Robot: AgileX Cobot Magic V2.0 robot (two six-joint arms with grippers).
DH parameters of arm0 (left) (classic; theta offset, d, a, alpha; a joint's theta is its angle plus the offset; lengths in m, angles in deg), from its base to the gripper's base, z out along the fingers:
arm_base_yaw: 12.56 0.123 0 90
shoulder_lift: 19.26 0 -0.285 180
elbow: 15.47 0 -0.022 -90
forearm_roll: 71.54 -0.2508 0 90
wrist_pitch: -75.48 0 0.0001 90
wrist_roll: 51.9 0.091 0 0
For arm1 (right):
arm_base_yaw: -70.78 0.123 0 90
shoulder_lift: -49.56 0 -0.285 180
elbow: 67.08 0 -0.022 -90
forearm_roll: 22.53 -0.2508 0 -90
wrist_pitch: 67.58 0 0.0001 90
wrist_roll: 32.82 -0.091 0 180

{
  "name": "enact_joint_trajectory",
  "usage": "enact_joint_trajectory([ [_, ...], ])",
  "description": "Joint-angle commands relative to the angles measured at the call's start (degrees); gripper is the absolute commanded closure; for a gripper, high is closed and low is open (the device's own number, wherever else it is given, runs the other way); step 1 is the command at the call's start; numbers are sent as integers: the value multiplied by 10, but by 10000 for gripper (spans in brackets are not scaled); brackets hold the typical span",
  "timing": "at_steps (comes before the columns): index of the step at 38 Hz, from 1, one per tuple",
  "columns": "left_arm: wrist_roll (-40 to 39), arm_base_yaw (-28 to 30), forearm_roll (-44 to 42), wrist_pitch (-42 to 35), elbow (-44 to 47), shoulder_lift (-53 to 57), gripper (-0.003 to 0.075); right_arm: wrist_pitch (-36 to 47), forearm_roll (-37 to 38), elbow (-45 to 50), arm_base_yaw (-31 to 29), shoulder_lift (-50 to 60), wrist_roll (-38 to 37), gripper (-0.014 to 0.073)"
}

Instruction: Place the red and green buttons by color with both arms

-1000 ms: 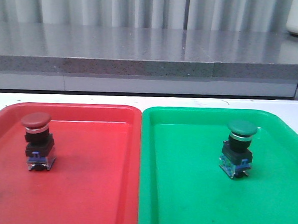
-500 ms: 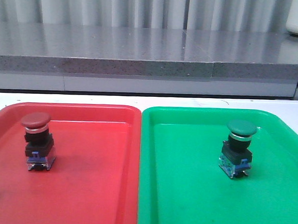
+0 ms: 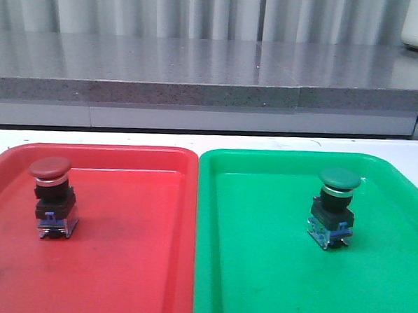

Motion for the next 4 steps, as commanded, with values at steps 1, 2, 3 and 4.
enact_joint_trajectory([
  [1, 0, 0, 5, -49, 14, 8, 740, 53, -1, -4, -3, 10, 1, 664],
  [2, 0, 0, 5, -49, 14, 8, 740, 53, -1, -4, -3, 10, 1, 664],
  [3, 0, 0, 5, -49, 14, 8, 740, 53, -1, -4, -3, 10, 1, 664],
  [4, 0, 0, 5, -49, 14, 8, 740, 53, -1, -4, -3, 10, 1, 664],
])
